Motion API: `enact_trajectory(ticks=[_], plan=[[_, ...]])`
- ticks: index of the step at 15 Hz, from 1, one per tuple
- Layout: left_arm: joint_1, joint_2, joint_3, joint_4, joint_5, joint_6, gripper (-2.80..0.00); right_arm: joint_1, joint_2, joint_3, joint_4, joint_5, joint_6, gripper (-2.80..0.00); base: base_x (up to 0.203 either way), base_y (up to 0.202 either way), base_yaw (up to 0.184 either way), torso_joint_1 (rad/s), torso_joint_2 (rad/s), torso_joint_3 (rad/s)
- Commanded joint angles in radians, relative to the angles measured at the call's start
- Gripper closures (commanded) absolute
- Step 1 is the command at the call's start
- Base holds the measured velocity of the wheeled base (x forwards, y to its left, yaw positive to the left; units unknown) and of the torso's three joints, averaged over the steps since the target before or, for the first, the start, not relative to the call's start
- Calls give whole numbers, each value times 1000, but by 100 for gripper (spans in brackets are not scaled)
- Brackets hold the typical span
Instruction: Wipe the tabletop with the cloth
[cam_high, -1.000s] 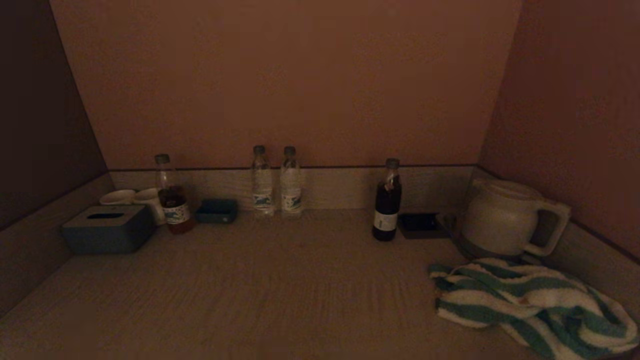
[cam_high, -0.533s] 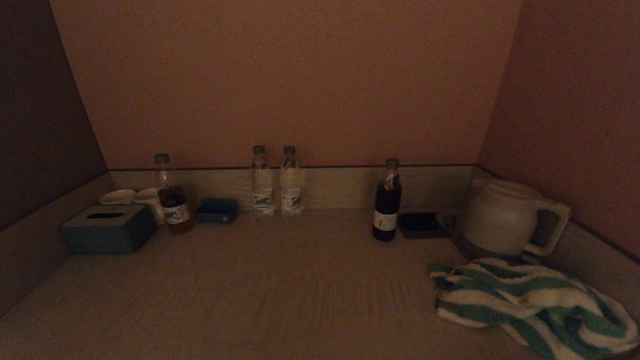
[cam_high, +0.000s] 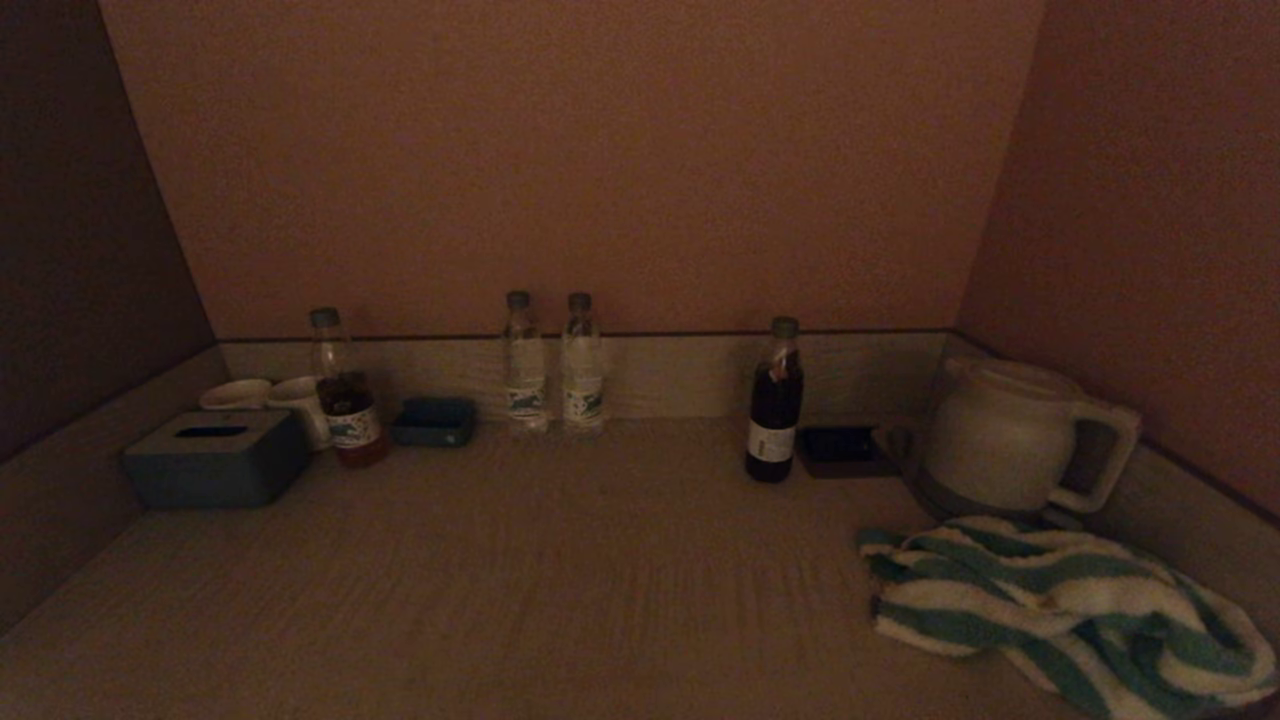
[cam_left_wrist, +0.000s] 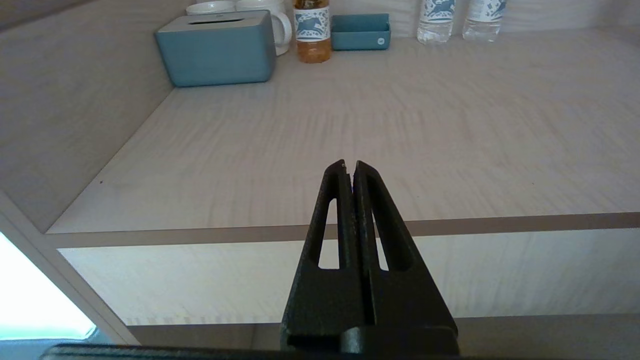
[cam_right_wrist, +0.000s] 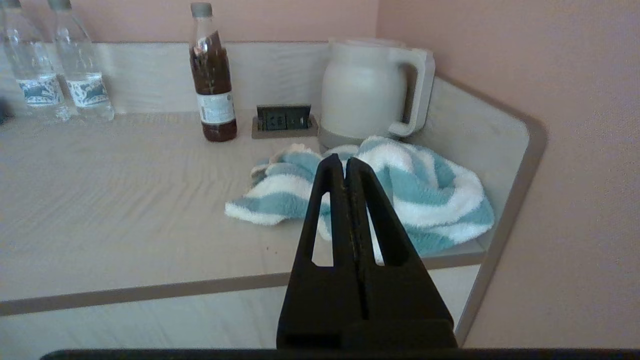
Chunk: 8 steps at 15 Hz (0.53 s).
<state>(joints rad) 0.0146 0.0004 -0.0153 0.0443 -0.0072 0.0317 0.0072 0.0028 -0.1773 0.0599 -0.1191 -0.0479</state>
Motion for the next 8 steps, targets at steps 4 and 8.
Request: enact_trajectory(ticks=[4,8], plan=[[1,1,0,0,0,1,0,0,-1,13,-3,1,0,0,0,0,0,0,0,0],[1,1,0,0,0,1,0,0,0,65,-57,19,-1,0,0,0,0,0,0,0]])
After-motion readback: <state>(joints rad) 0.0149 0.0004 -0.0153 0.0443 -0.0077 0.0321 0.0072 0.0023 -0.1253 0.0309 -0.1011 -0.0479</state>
